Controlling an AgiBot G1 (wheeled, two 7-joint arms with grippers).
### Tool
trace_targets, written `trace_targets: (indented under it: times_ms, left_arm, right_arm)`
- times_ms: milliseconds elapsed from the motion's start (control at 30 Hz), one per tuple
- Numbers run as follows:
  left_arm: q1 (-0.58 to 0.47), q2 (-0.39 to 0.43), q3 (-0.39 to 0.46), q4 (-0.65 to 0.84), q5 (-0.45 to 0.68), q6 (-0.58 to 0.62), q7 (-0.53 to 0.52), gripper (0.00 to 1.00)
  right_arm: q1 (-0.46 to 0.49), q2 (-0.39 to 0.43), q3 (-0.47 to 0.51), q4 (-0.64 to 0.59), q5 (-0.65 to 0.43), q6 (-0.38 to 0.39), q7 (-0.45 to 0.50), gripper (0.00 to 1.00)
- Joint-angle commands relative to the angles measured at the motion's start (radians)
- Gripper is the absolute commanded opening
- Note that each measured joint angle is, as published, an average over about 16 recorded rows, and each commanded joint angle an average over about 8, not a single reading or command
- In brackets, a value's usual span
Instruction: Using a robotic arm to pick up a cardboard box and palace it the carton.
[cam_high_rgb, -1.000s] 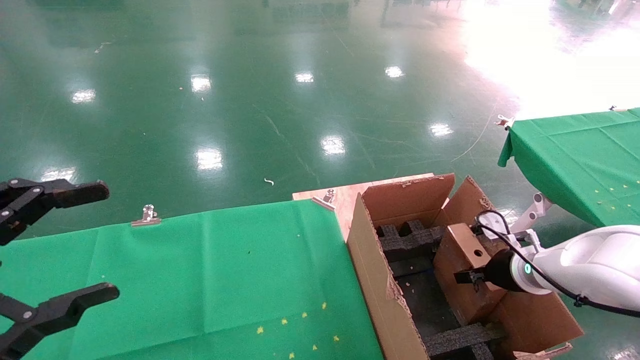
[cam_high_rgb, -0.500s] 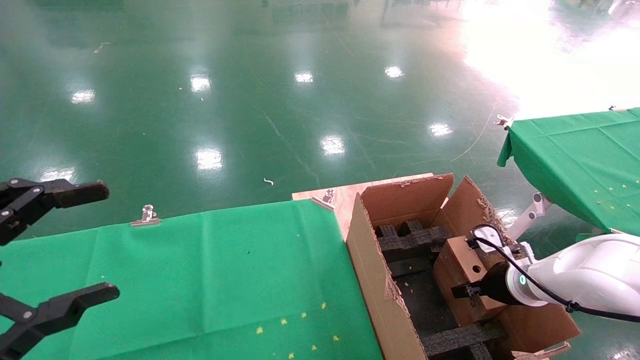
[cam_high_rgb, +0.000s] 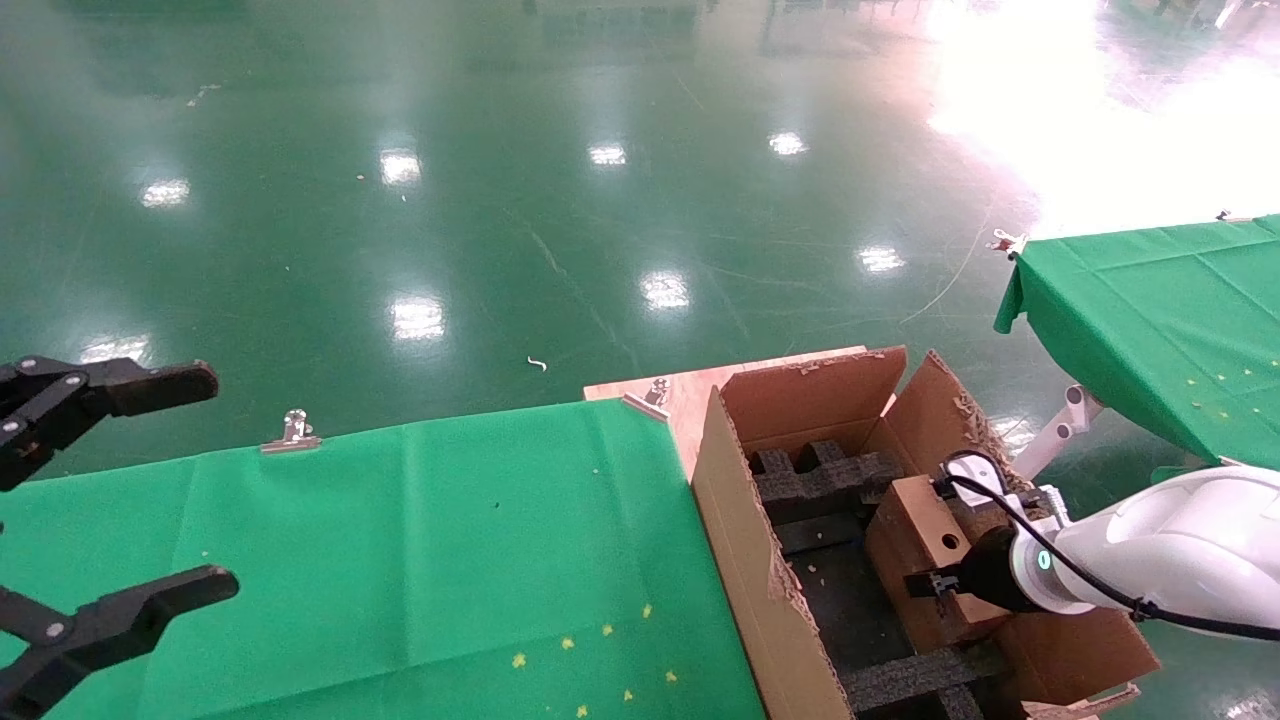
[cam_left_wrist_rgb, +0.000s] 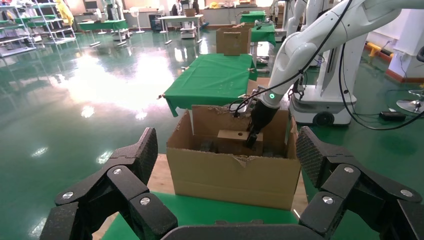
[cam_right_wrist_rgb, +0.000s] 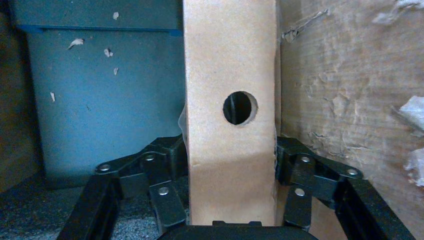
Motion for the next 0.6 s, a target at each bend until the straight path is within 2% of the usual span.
trace_targets:
  times_ms: [33,600]
  left_arm:
    - [0.0,0.0,0.0,0.0,0.0,0.0,0.0,1.0]
    - [0.0,0.0,0.0,0.0,0.0,0.0,0.0,1.0]
  right_arm:
    - [0.002,0.001,0.001,0.0,0.001,-0.001,0.001,1.0]
    - [0.085,0.046,0.043,0.079,-0.045,-0.026,0.031,1.0]
